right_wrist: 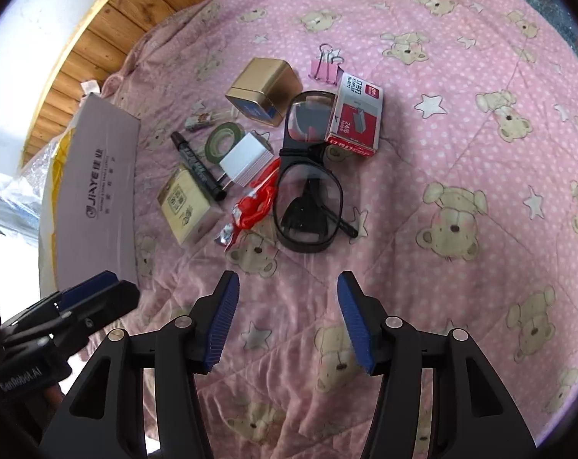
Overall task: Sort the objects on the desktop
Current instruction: 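Grasp the yellow tissue pack with the left tool while the right tool reaches toward the glasses, then grasp the red figure toy under the glasses with the right tool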
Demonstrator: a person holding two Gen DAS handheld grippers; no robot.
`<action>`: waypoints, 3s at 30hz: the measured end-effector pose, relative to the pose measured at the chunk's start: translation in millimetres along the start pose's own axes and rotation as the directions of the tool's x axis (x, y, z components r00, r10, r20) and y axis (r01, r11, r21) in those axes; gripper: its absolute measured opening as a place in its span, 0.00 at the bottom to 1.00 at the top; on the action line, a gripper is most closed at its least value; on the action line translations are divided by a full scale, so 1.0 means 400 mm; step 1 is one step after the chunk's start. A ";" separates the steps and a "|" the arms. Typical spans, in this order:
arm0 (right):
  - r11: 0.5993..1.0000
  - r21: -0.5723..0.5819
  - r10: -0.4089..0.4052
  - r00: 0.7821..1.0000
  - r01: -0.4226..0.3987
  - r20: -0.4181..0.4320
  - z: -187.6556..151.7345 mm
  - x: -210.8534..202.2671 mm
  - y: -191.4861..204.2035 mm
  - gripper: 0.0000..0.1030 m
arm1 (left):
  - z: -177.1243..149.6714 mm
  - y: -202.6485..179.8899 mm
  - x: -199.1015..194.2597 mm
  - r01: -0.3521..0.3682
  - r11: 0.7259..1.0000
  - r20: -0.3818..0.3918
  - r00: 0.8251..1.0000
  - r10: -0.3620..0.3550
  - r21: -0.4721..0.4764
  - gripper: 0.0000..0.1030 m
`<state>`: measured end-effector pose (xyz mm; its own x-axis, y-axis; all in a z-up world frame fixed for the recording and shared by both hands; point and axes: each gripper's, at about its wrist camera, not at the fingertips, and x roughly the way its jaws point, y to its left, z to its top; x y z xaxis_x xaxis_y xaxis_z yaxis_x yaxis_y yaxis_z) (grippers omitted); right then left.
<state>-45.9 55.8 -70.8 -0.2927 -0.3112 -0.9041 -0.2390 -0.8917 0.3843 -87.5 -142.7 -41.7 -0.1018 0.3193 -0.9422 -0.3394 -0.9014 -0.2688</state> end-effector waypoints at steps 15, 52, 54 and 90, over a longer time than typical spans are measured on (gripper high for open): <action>1.000 0.008 0.001 0.998 -0.001 -0.061 0.155 0.159 -0.013 0.61 | 0.134 0.074 0.200 -0.048 0.997 -0.106 0.993 0.041 -0.060 0.57; 0.977 0.183 0.124 0.991 -0.111 -0.056 0.175 0.091 -0.100 0.42 | 0.166 0.145 0.178 -0.081 0.980 -0.053 0.996 0.073 -0.183 0.59; 0.962 0.218 0.177 0.984 -0.166 -0.032 0.174 0.082 -0.108 0.42 | 0.165 0.145 0.166 -0.077 0.981 -0.047 0.996 0.070 -0.178 0.58; 0.991 0.009 -0.136 0.991 0.136 -0.007 0.123 0.025 -0.081 0.49 | 0.148 0.105 0.199 -0.035 0.990 -0.088 0.996 0.023 -0.139 0.58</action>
<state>-86.8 97.6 -83.2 -0.2515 -0.1896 -0.9491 -0.2852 -0.9226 0.2599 -165.3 -137.9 -116.3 -0.0271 0.2716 -0.9620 -0.2019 -0.9440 -0.2608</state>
